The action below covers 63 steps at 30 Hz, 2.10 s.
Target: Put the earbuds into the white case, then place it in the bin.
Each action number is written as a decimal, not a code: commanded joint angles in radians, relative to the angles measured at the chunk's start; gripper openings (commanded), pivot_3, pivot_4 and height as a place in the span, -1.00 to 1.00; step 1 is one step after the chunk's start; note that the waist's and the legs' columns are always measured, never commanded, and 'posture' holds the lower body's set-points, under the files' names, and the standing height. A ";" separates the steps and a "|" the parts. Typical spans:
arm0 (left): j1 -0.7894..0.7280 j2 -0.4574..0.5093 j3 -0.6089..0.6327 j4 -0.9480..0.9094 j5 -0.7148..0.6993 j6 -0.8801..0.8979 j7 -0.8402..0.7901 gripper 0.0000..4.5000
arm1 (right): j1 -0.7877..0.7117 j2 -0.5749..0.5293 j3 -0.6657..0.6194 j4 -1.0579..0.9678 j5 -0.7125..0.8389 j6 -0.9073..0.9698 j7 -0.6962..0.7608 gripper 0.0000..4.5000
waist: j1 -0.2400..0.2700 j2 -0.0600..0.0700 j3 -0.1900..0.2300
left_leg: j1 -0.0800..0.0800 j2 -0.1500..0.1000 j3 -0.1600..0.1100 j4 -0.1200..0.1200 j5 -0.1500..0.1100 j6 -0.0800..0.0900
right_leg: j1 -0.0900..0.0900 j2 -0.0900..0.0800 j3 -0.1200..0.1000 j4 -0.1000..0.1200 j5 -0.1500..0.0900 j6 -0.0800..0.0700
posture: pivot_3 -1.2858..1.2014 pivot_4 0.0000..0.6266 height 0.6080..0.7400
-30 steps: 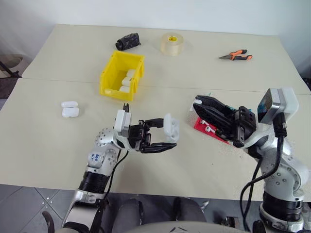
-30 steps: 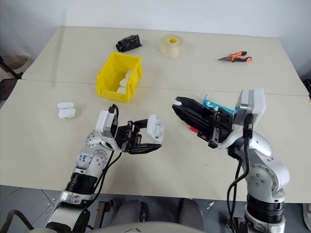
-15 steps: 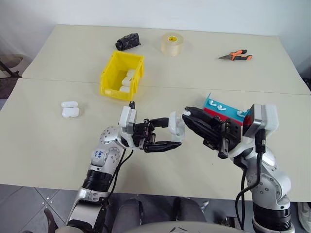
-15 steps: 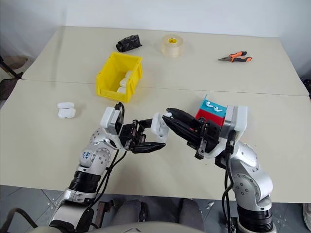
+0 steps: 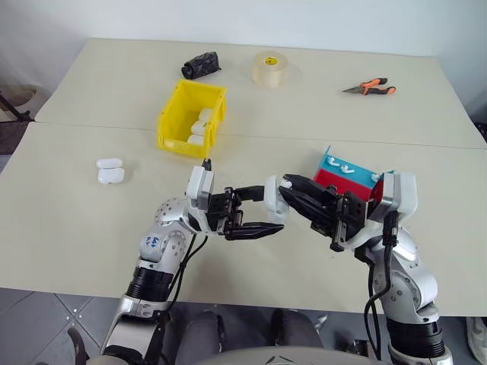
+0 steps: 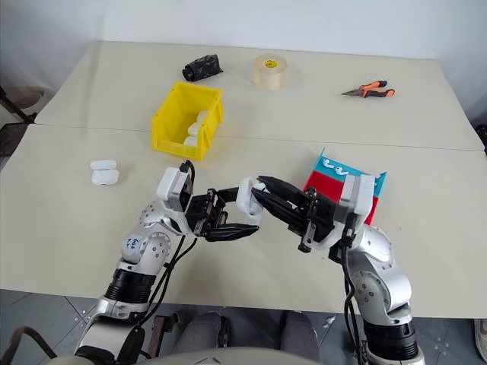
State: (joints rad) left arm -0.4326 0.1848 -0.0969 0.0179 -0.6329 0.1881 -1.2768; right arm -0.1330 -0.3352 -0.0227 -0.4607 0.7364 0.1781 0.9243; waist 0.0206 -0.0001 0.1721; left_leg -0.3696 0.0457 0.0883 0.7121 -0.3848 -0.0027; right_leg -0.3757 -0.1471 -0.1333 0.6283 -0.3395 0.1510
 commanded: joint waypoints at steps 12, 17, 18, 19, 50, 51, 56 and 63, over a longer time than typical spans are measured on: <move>-0.019 -0.032 0.000 -0.042 -0.009 -0.032 -0.005 0.32 | -0.022 -0.098 -0.009 0.014 0.067 0.084 0.047 0.68 | 0.002 0.000 0.000 | 0.000 0.000 0.000 0.000 0.000 0.000 | 0.000 0.000 0.000 0.000 0.000 0.000 | 0.03 -0.52 1.00; 0.018 -0.002 0.007 -0.047 0.007 -0.042 0.001 0.32 | -0.027 -0.196 -0.134 0.047 0.083 0.078 0.075 0.99 | 0.003 0.000 0.000 | 0.000 0.000 0.000 0.000 0.000 0.000 | 0.000 0.000 0.000 0.000 0.000 0.000 | 0.03 -0.52 1.00; 0.029 0.010 0.008 -0.048 0.012 -0.047 0.000 0.32 | -0.021 -0.221 -0.162 0.061 0.082 0.073 0.089 0.99 | 0.004 0.000 0.000 | 0.000 0.000 0.000 0.000 0.000 0.000 | 0.000 0.000 0.000 0.000 0.000 0.000 | 0.03 -0.52 1.00; 0.040 0.022 0.011 -0.049 0.016 -0.052 -0.001 0.32 | -0.012 -0.250 -0.186 0.073 0.083 0.076 0.106 0.99 | 0.003 0.000 0.000 | 0.000 0.000 0.000 0.000 0.000 0.000 | 0.000 0.000 0.000 0.000 0.000 0.000 | 0.03 -0.52 1.00; 0.173 0.032 0.010 -0.112 0.062 -0.198 0.108 0.32 | -0.599 -0.603 0.176 0.788 -0.543 0.348 0.246 0.99 | -0.005 0.000 0.000 | -0.001 0.001 0.002 0.000 0.000 0.000 | 0.000 0.000 0.000 -0.001 0.000 0.000 | 0.03 -0.52 1.00; 0.175 0.032 0.010 -0.113 0.063 -0.200 0.112 0.32 | -0.615 -0.600 0.186 0.811 -0.556 0.343 0.255 0.99 | -0.005 0.000 0.000 | -0.001 0.001 0.002 0.000 0.000 0.000 | -0.001 0.000 0.000 -0.001 0.000 0.000 | 0.03 -0.52 1.00; 0.188 0.029 0.004 -0.124 0.065 -0.209 0.131 0.32 | -0.678 -0.582 0.219 0.921 -0.614 0.269 0.299 0.75 | -0.006 0.000 0.000 | -0.001 0.001 0.002 0.000 0.000 0.000 | -0.001 0.000 0.000 -0.001 0.000 0.000 | 0.03 -0.52 1.00; 0.185 0.028 0.002 -0.128 0.065 -0.215 0.147 0.32 | -0.738 -0.550 0.244 1.018 -0.669 0.225 0.342 -0.01 | -0.010 0.000 0.000 | -0.001 0.001 0.002 0.000 0.000 0.000 | -0.001 0.000 0.000 -0.001 0.000 0.000 | 0.03 -0.52 1.00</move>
State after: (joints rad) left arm -0.2488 0.2170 -0.0948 -0.0673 -0.5661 -0.0083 -1.1341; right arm -0.8465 -0.8817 0.2329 0.5541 0.0760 0.4162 1.2558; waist 0.0105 0.0001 0.1721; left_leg -0.3705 0.0467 0.0901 0.7124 -0.3850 -0.0023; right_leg -0.3763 -0.1475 -0.1334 0.6276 -0.3395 0.1511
